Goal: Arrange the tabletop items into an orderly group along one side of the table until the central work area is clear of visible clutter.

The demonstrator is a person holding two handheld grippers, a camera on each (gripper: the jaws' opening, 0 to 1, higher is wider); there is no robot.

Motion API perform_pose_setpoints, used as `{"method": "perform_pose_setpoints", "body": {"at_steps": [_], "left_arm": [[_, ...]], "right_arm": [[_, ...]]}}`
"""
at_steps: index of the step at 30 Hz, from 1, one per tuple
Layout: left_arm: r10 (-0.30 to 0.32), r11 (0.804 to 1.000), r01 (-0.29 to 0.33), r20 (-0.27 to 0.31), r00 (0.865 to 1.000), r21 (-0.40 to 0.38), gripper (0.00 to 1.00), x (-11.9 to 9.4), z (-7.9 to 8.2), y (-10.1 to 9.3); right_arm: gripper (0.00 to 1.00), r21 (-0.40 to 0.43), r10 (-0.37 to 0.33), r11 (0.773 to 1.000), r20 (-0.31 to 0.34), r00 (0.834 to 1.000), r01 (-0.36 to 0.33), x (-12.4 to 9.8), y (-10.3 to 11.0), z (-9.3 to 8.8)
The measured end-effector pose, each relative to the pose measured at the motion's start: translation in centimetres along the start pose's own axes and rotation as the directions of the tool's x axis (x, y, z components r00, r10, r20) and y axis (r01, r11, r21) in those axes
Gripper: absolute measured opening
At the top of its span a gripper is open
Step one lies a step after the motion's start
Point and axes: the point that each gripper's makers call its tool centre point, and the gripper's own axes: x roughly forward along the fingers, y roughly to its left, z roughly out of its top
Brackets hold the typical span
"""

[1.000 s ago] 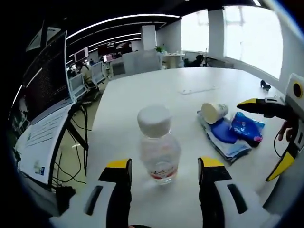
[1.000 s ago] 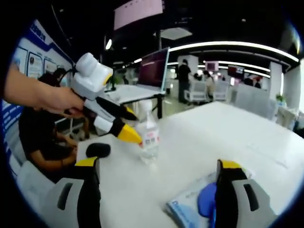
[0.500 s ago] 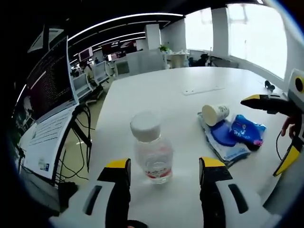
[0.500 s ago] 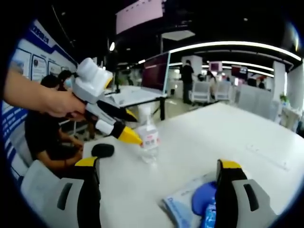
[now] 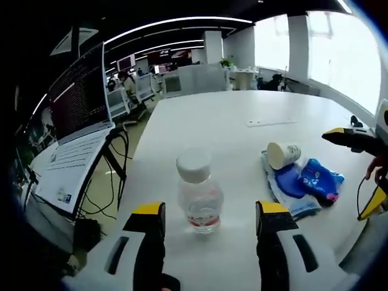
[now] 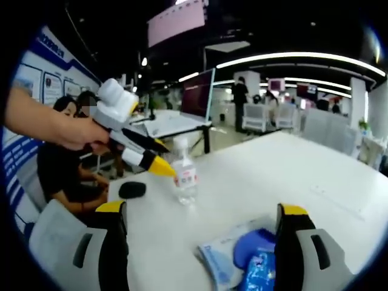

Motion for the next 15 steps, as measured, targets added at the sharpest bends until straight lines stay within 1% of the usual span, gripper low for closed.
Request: {"method": "perform_pose_setpoints", "body": {"at_steps": [2,6,10,13,15], "left_arm": [[0.006,1.000,-0.006,0.006,1.000,-0.031,0.60,0.2,0.0,0.0],[0.030,0.998,-0.028,0.023,0.999,-0.053,0.60,0.2,0.3,-0.2],[0.048,0.998,-0.047,0.024,0.999,-0.050,0.60,0.0,0.4,-0.3],[0.053,0.996,-0.051,0.030,0.998,-0.070,0.60,-0.2,0.7,-0.2],[0.068,0.996,-0.066,0.030,0.997,-0.061,0.60,-0.2,0.9,0.1]], "right_arm": [[1.00,-0.005,0.004,1.000,-0.002,1.000,-0.004,-0.4,-0.2,-0.2],[1.00,-0.013,0.013,1.000,-0.004,1.000,-0.013,-1.0,-0.6,-0.5],[1.00,-0.017,0.022,1.000,-0.006,1.000,-0.022,-1.4,-1.0,-0.7],[1.00,-0.010,0.029,1.000,-0.009,1.000,-0.029,-1.7,-1.5,-0.6],[1.00,-0.010,0.030,1.000,-0.003,1.000,-0.030,-2.0,-1.8,-0.5]]}}
